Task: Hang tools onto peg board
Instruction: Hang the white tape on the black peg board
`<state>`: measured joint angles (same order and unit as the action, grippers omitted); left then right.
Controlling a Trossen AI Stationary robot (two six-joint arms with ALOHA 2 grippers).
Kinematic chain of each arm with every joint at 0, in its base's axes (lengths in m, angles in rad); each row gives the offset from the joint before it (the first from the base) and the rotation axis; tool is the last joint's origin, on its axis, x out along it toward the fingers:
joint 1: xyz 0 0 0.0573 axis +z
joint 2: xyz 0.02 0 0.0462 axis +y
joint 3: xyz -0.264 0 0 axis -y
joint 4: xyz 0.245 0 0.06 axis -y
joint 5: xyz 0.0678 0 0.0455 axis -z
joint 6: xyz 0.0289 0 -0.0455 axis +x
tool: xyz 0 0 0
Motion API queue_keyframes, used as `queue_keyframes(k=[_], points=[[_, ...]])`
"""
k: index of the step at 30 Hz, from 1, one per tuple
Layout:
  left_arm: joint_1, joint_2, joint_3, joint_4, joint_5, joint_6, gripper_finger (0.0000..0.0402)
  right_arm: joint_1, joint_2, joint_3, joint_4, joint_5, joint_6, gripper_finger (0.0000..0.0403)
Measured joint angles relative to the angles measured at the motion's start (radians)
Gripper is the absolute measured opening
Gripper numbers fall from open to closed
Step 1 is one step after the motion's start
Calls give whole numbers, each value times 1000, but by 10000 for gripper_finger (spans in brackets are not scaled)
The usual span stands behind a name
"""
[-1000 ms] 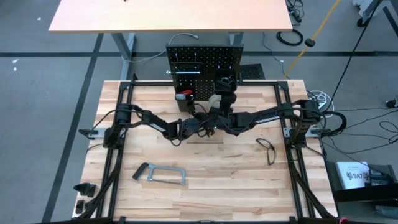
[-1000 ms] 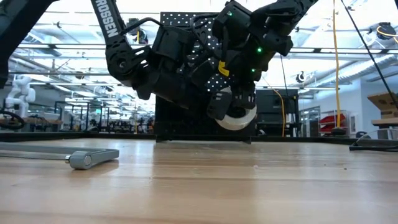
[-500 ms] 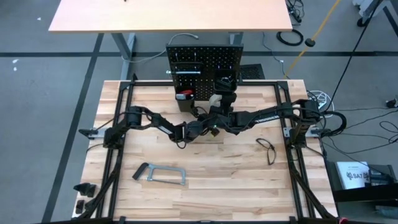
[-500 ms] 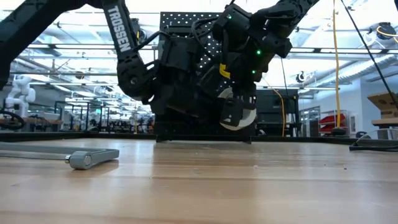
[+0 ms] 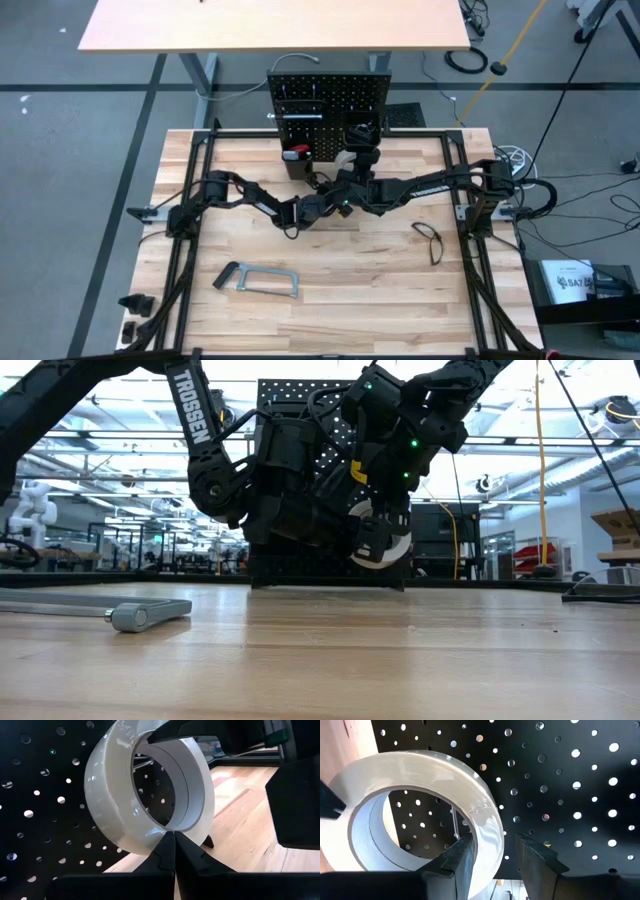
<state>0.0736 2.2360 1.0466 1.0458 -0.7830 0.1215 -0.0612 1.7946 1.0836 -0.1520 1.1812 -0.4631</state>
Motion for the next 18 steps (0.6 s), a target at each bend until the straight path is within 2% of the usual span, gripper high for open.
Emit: queue_keyframes(k=[18], points=[[3, 0, 0, 5, 2, 2, 0, 8, -11, 1, 2, -10, -51, 137]])
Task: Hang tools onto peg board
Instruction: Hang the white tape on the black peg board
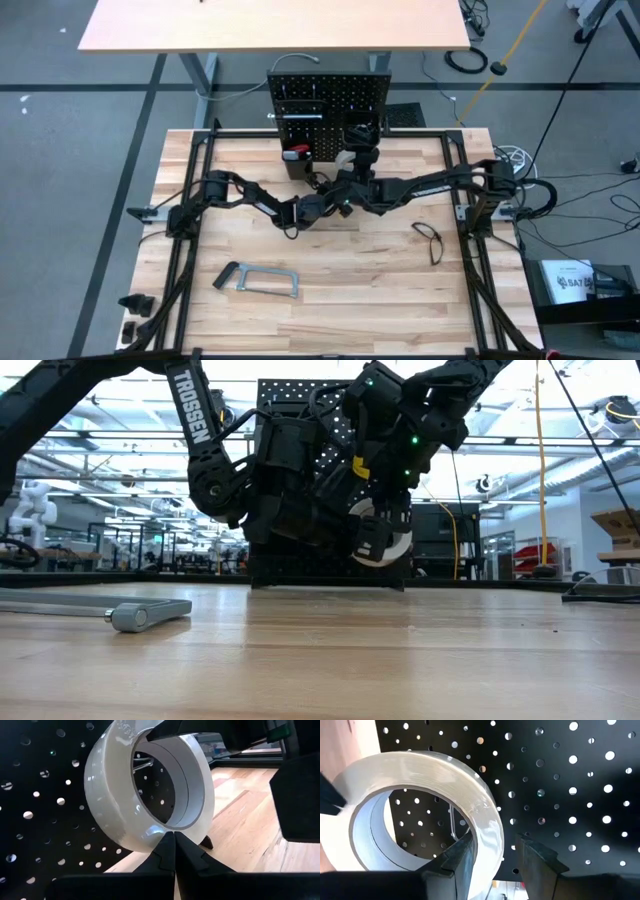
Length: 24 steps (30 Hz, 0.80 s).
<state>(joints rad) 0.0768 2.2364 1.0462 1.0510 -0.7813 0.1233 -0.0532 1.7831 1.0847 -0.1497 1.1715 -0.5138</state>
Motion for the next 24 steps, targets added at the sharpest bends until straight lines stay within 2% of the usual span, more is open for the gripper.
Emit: queue_keyframes(k=[7, 24], points=[[0, 0, -1, 57, 4, 90, 0, 1, -26, 0, -12, -47, -4, 137], [14, -2, 0, 51, 27, 102, 0, 7, -50, 0, -66, -80, 22, 137]])
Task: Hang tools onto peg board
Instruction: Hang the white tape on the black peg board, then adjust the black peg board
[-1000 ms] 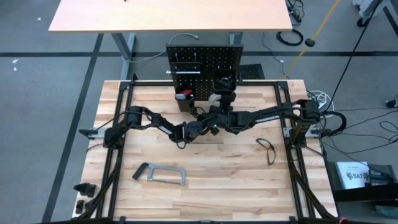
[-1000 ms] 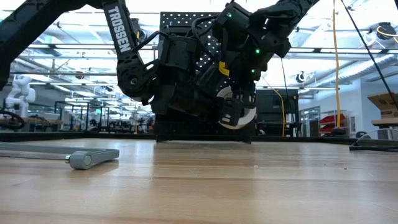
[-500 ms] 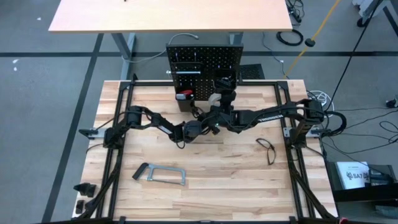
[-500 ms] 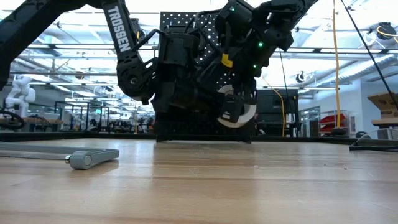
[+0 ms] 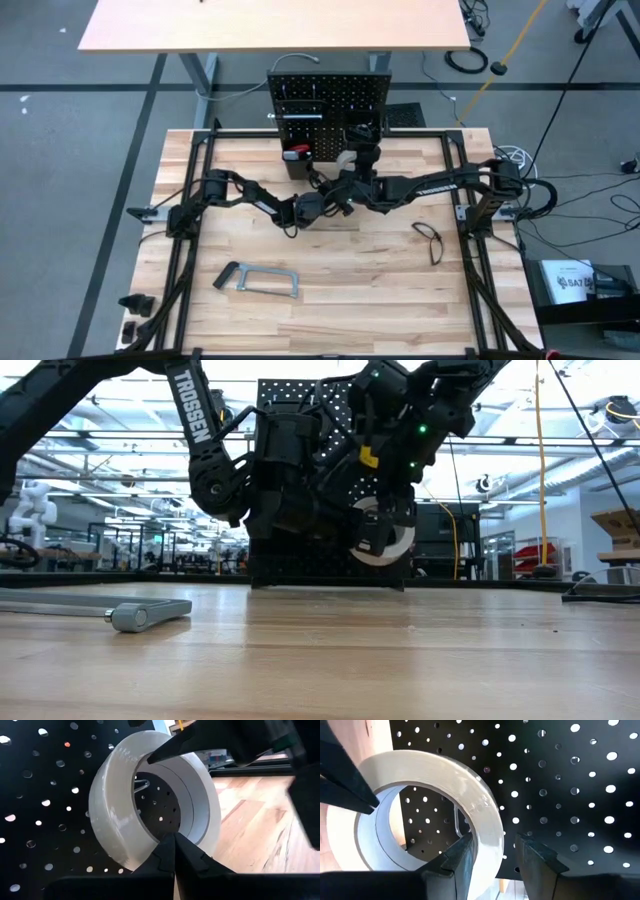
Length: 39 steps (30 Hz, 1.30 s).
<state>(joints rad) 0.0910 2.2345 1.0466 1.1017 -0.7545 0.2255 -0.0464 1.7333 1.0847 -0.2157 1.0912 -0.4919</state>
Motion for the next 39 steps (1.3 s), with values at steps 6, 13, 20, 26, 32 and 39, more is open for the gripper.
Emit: queue_keyframes(k=[6, 13, 20, 26, 32, 39], points=[[20, 7, 0, -30, -43, -14, 0, 32, -26, 10, 28, -58, 14, 137], [53, 4, -1, -69, -8, -120, 0, 65, -73, 5, 26, -81, 13, 137], [21, 3, 0, -18, 21, -83, 0, 98, -100, 3, -27, -51, 56, 137], [0, 3, 0, -16, 30, -78, 0, 123, -98, 3, -156, -54, 231, 137], [-80, 3, 0, -17, 44, 49, 0, 169, -143, 3, -490, -204, 681, 137], [-188, -59, -7, -27, 27, 136, 0, 288, -239, -1, -840, -207, 1131, 137]])
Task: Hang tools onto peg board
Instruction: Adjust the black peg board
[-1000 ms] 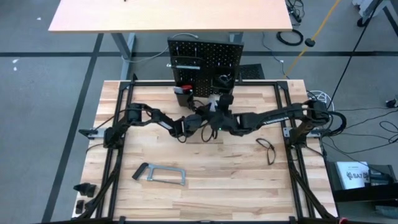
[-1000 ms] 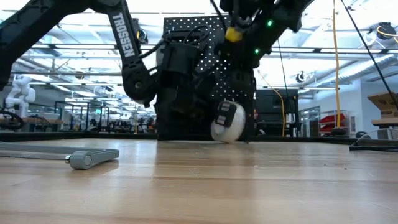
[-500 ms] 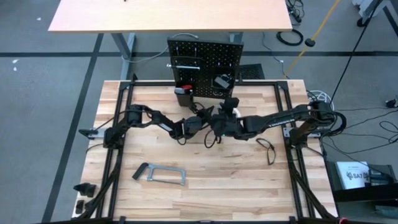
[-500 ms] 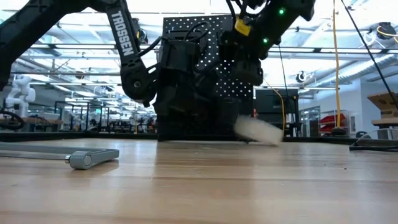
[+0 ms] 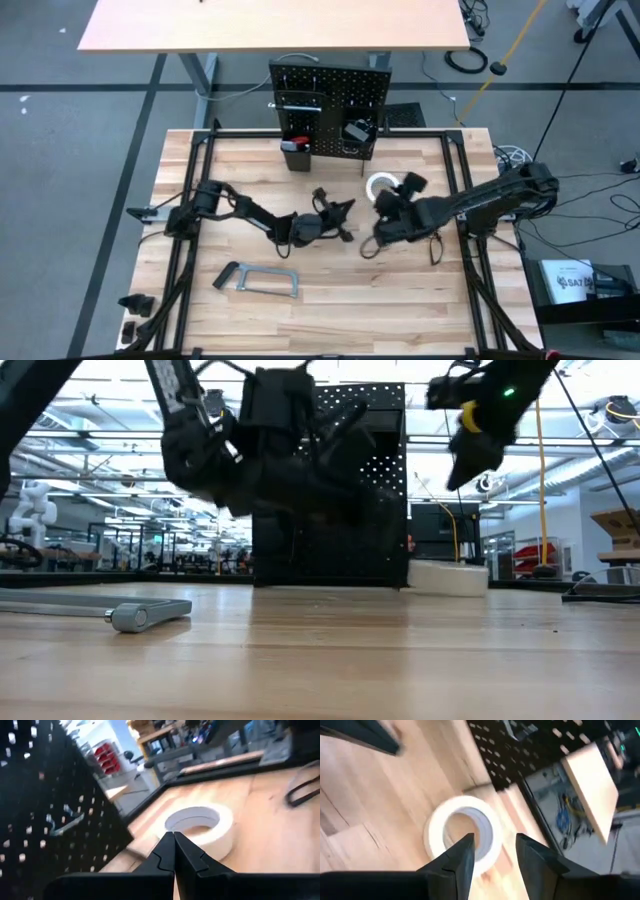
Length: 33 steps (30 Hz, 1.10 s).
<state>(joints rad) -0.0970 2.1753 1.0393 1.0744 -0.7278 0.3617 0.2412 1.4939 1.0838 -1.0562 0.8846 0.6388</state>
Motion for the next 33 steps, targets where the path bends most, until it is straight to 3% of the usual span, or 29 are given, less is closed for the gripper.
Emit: queue_keyframes(k=[3, 7, 11, 13, 16, 18, 24, 33], points=[[-26, -45, 0, -63, 121, 11, 0, 68, -54, -38, -75, 10, 178, 137], [-27, -90, 5, -229, 400, -144, 0, 142, -141, -149, -73, 51, 343, 137], [9, -98, 61, -487, 701, -173, 0, 192, -222, -276, -63, 64, 476, 137], [12, -98, 122, -661, 763, -127, 0, 202, -258, -324, -66, 47, 523, 137], [9, -97, 236, -901, 720, -45, 0, 213, -302, -353, -64, 15, 554, 137], [14, -97, 305, -978, 661, 3, 0, 215, -320, -352, -46, 1, 552, 137], [56, -100, 439, -1009, 622, 34, 13, 215, -352, -300, -32, -1, 378, 137], [154, -85, 451, -1028, 615, 38, 111, 210, -378, -230, -42, 29, 237, 137]])
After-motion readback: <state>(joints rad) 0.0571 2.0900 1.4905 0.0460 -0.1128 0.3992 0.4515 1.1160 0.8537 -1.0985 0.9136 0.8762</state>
